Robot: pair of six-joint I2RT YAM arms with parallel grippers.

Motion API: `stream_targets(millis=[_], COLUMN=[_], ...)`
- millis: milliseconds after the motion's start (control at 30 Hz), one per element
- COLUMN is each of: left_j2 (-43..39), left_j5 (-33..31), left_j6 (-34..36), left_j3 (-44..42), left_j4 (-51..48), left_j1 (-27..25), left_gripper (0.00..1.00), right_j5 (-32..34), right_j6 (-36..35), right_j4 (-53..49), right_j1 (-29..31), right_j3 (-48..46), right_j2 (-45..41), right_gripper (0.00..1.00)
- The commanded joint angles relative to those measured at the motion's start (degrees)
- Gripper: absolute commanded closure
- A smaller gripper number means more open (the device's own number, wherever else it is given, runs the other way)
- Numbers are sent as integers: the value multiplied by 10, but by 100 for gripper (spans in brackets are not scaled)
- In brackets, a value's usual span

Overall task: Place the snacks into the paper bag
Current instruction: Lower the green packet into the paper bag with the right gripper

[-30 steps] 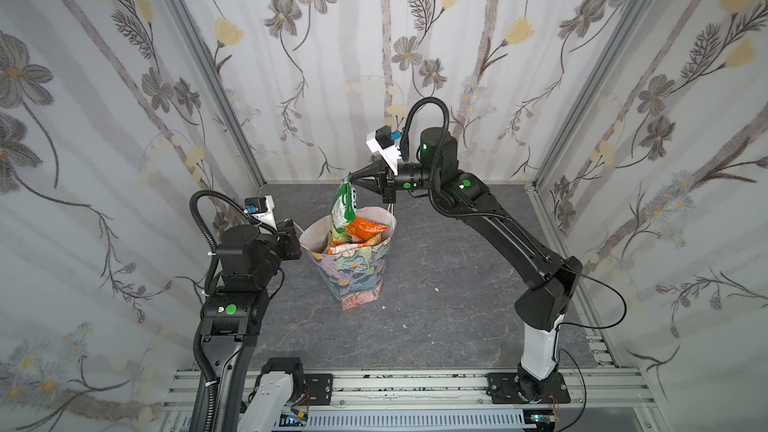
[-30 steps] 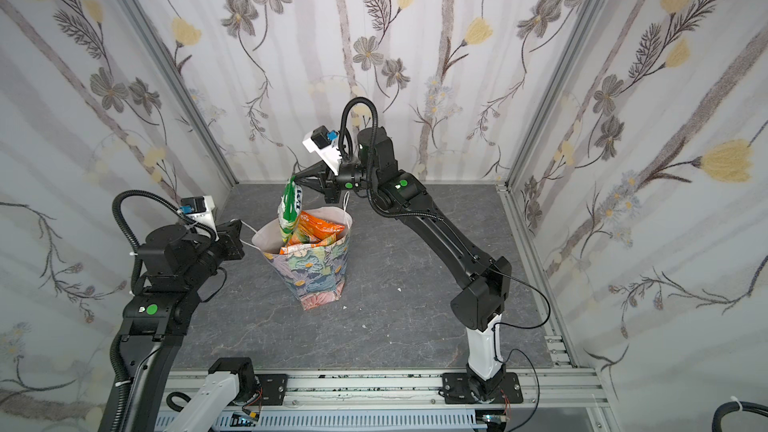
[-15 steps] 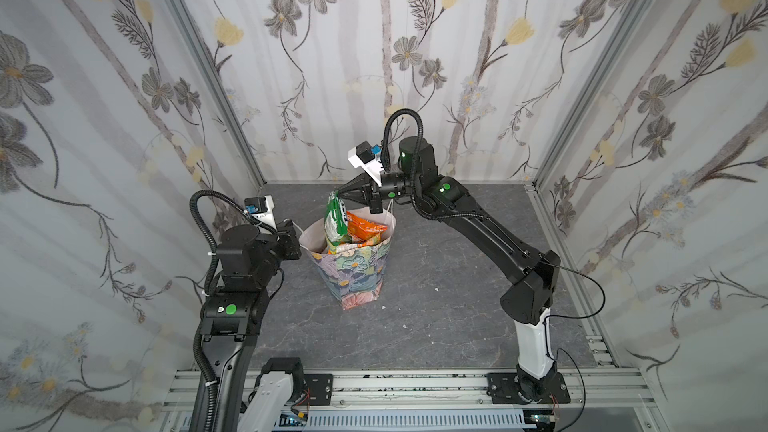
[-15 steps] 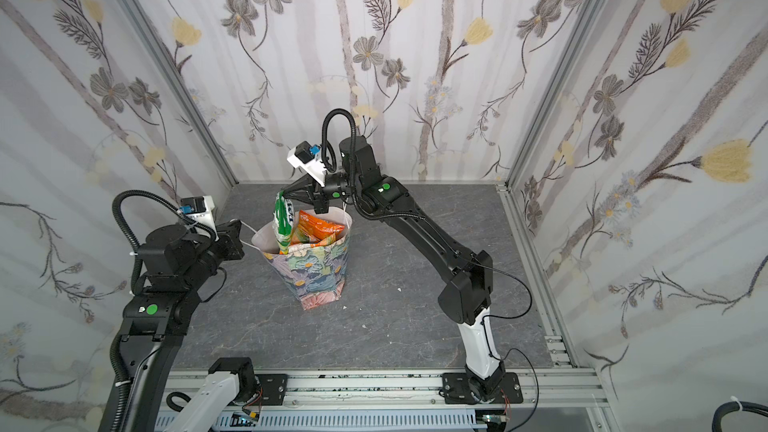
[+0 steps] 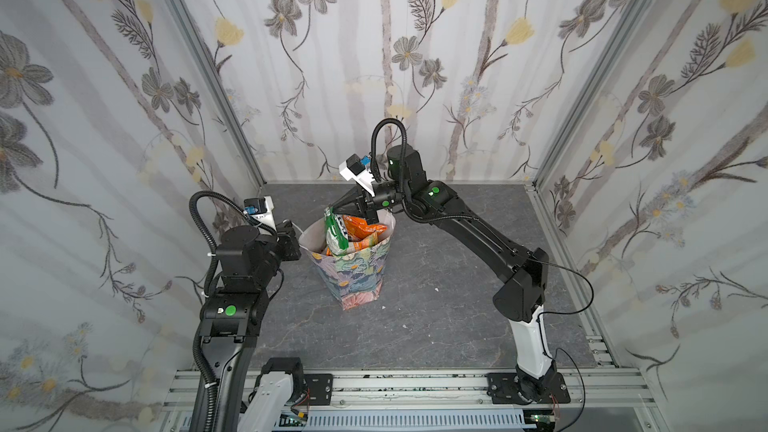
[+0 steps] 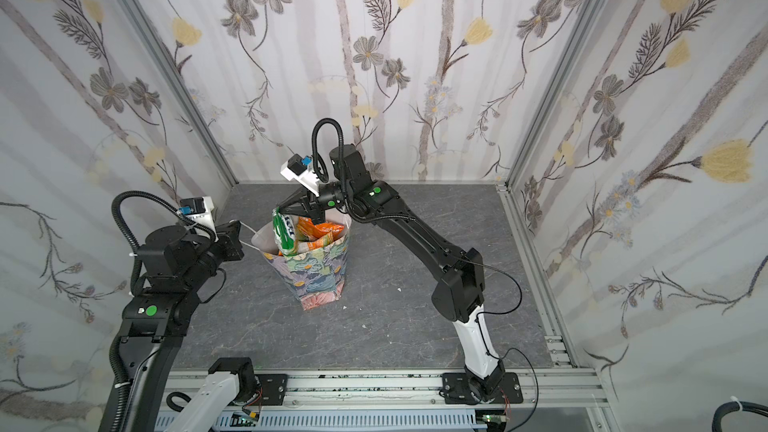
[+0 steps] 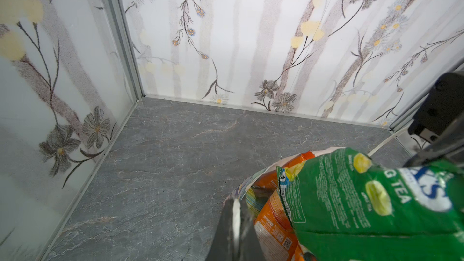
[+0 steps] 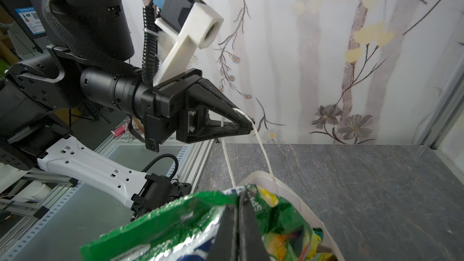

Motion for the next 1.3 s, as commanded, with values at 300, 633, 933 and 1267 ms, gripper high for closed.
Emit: stream_targets(millis=[300,633,933,1267], left_j2=[5,0,0,0], left_j5=[-1,-7,-9,-11], left_j6=[3,4,6,7], left_j3=[7,4,6,8], left_j4=[35,31,31,29], left_j1=[0,1,1,2], left_gripper=[100,100,100,100], right_j5=[75,56,77,63], right_j6=[68,32,-59,-152], right_j4=[73,18,-83,-218], right_j1=[-7,-7,-29,-54], right_j3=[34,29,20,20], right_j2=[-6,30,5,-13], right_gripper=[100,100,100,91])
